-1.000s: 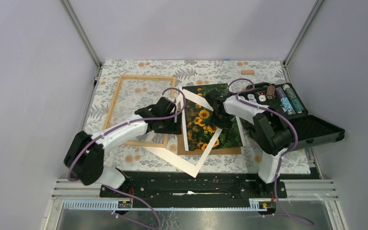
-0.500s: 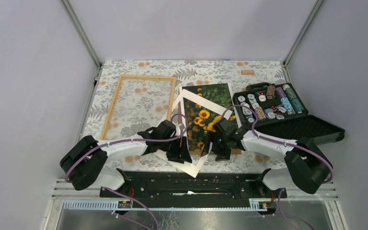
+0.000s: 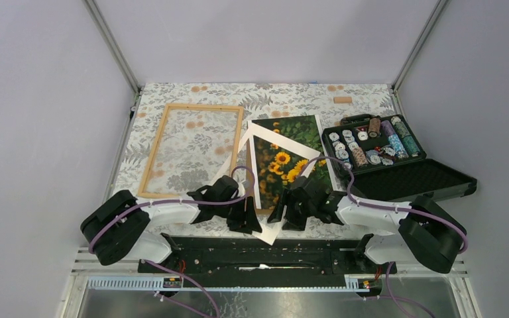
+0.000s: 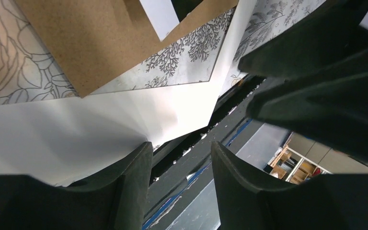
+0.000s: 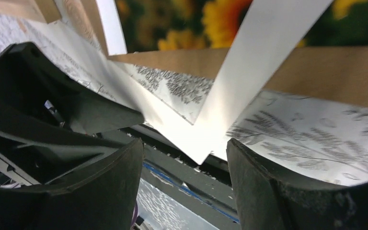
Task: Put the photo into the frame
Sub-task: Move the photo frame to the center of the board, then pick up the photo frame item at the center of the board.
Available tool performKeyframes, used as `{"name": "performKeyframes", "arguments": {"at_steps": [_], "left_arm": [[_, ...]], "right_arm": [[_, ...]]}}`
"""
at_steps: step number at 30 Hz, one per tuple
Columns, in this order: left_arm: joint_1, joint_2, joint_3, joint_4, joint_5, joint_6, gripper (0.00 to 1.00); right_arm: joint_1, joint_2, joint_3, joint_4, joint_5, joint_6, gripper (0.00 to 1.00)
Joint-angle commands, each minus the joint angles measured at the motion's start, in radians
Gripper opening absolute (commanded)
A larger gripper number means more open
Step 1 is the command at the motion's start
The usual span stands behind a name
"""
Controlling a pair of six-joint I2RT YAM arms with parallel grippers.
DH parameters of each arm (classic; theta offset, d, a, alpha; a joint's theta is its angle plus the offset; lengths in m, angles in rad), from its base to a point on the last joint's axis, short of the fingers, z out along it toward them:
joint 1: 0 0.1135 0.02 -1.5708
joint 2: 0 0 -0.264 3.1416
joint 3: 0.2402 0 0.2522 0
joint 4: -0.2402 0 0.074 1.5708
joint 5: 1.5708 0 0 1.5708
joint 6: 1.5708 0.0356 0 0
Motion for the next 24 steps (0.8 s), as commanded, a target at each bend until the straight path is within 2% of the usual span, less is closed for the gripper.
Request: {"name": "performKeyframes", "arguments": {"at_steps": [1,6,10,12,16,19,24], "left_arm": [[-0.005,0.037,-0.055,0.129,-0.037,-0.03,0.53],[-0.006,0.052,-0.07,0.151,-0.029,-0.032,0.52],[-0.005,0.053,-0.072,0.155,-0.022,-0.03,0.52],[-0.005,0.05,-0.072,0.151,-0.021,-0.028,0.52],[-0.006,0.04,-0.078,0.144,-0.029,-0.021,0.52],[-0.005,0.045,-0.076,0.148,-0.027,-0.024,0.51],[-0.005,0.038,-0.072,0.141,-0.027,-0.024,0.51]], "right_arm": [[0.082,-0.005,-0.048,0.108,-0.004,0.124,0.71],[0.174,0.014,-0.086,0.197,0.064,0.219,0.7],[0.2,0.079,-0.093,0.278,0.079,0.258,0.68],[0.214,0.073,-0.099,0.274,0.089,0.279,0.65],[0.234,-0.034,-0.127,0.166,0.143,0.289,0.67],[0.242,-0.098,-0.163,0.146,0.161,0.304,0.68],[0.249,-0.059,-0.159,0.176,0.167,0.299,0.69]]}}
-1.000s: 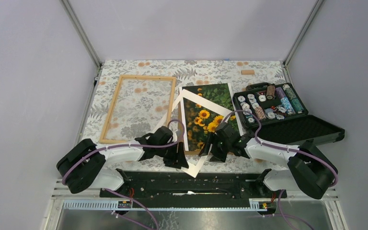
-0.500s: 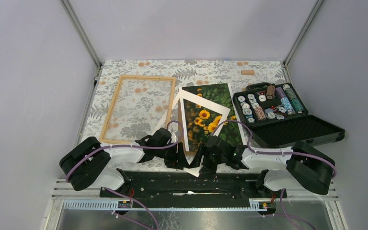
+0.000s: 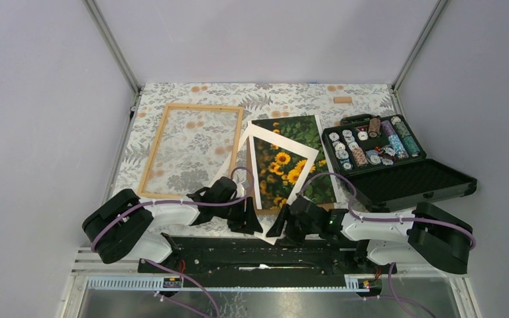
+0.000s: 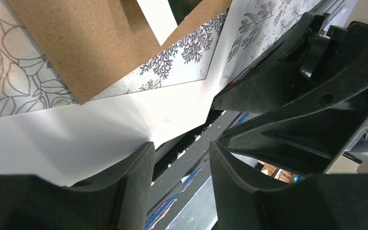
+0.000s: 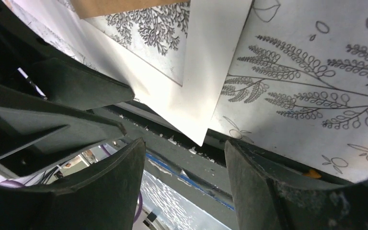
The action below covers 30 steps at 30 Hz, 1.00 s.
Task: Put the photo into the frame
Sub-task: Pick up the photo frame item at the center of the board.
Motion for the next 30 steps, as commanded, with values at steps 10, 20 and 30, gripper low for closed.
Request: {"name": "performKeyframes", "arguments": {"at_steps": [10,20,30], "left_arm": [[-0.011,0.011,-0.027,-0.007,-0.076,0.027,0.5],[-0.01,-0.037,-0.049,-0.015,-0.083,0.014,0.48],[-0.011,-0.036,-0.032,-0.035,-0.076,0.03,0.48]], "right_arm": [[0.027,0.056,-0.106,0.391,0.139,0.103,0.61],[0.026,-0.188,-0.101,0.235,0.342,0.066,0.6],[-0.013,-0.154,-0.064,0.237,0.495,-0.045,0.7]]}}
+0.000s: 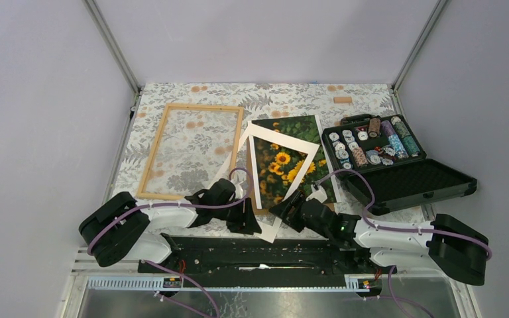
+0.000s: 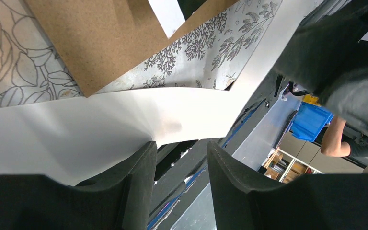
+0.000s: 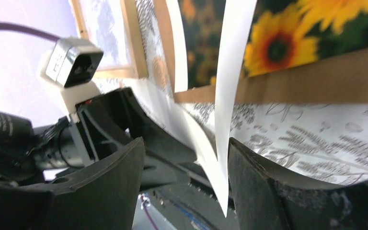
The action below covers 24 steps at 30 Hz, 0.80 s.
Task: Put the photo into the frame
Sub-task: Pick up the photo frame item at the center of the board.
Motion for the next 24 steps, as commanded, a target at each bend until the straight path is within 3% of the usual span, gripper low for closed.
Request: {"name": "performKeyframes", "arguments": {"at_steps": [1,7,12,17,20,24], "left_arm": [[-0.003,0.0,-0.003,-0.046,-0.048,0.035,0.48],[-0.003,0.006,0.002,-0.048,-0.046,0.037,0.48],[-0.003,0.009,0.016,-0.064,-0.047,0.046,0.48],[-0.003,0.03,0.037,-0.072,-0.039,0.061,0.48],[-0.003,0.038,0.051,-0.086,-0.037,0.072,0.48],[-0.001,0.001,0.116,-0.174,-0.041,0.123,0.52]], "right_arm": [[-0.055,0.033,0.048,0.021,0.124,-0.093,0.71],[-0.253,0.121,0.077,0.122,0.002,-0.214,0.68],[-0.337,0.244,0.17,0.192,-0.068,-0.336,0.63],[-0.398,0.372,0.18,0.386,-0.091,-0.36,0.56],[-0.437,0.433,0.198,0.455,-0.107,-0.4,0.44],[-0.482,0.438,0.222,0.388,-0.138,-0.43,0.24]]}}
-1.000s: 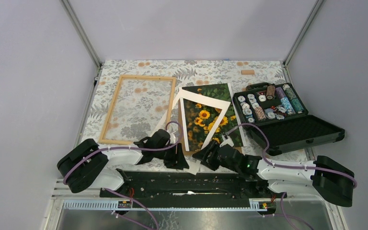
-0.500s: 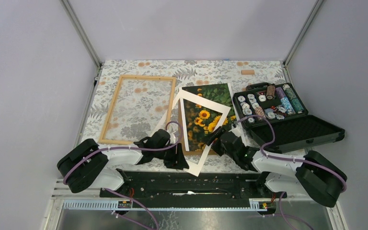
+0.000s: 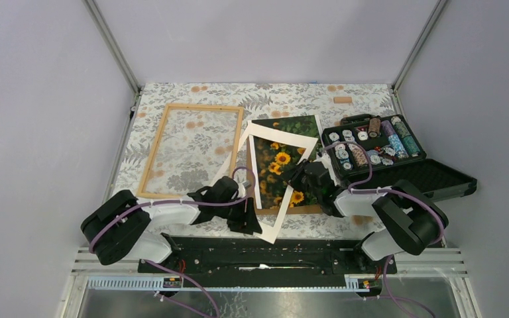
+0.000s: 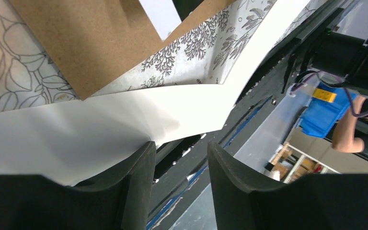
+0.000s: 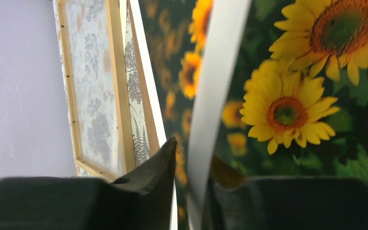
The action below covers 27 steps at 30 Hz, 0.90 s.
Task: Put the photo into the frame
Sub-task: Pick up the photo frame item at the center of the board, then pick up the photo frame from the center of the board.
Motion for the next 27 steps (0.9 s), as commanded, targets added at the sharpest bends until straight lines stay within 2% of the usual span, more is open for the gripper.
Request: {"name": "performKeyframes", "arguments": {"at_steps": [1,3,5,7,9,10,15,21,27], "left_arm": [[0.001,-0.029,0.112,-0.156,-0.049,0.117,0.59],[0.015,-0.055,0.243,-0.311,-0.095,0.19,0.76],[0.05,-0.078,0.371,-0.46,-0.203,0.261,0.83],[0.113,-0.077,0.502,-0.604,-0.323,0.313,0.85],[0.174,-0.065,0.595,-0.666,-0.393,0.354,0.87],[0.207,-0.059,0.625,-0.679,-0.418,0.367,0.88],[0.336,0.012,0.715,-0.7,-0.409,0.398,0.88],[0.349,0.221,0.838,-0.702,-0.381,0.417,0.76],[0.333,0.465,0.956,-0.73,-0.386,0.421,0.52]], "right_arm": [[-0.045,-0.018,0.063,0.009,-0.035,-0.09,0.2],[-0.046,-0.057,0.093,-0.127,-0.024,-0.135,0.18],[-0.046,-0.093,0.128,-0.238,-0.026,-0.175,0.14],[-0.047,-0.134,0.175,-0.33,-0.05,-0.223,0.08],[-0.048,-0.166,0.244,-0.445,-0.061,-0.27,0.0],[-0.048,-0.184,0.282,-0.512,-0.058,-0.292,0.0],[-0.049,-0.247,0.425,-0.703,-0.057,-0.369,0.0],[-0.05,-0.257,0.476,-0.733,-0.054,-0.384,0.0],[-0.05,-0.279,0.496,-0.733,-0.072,-0.379,0.0]]}}
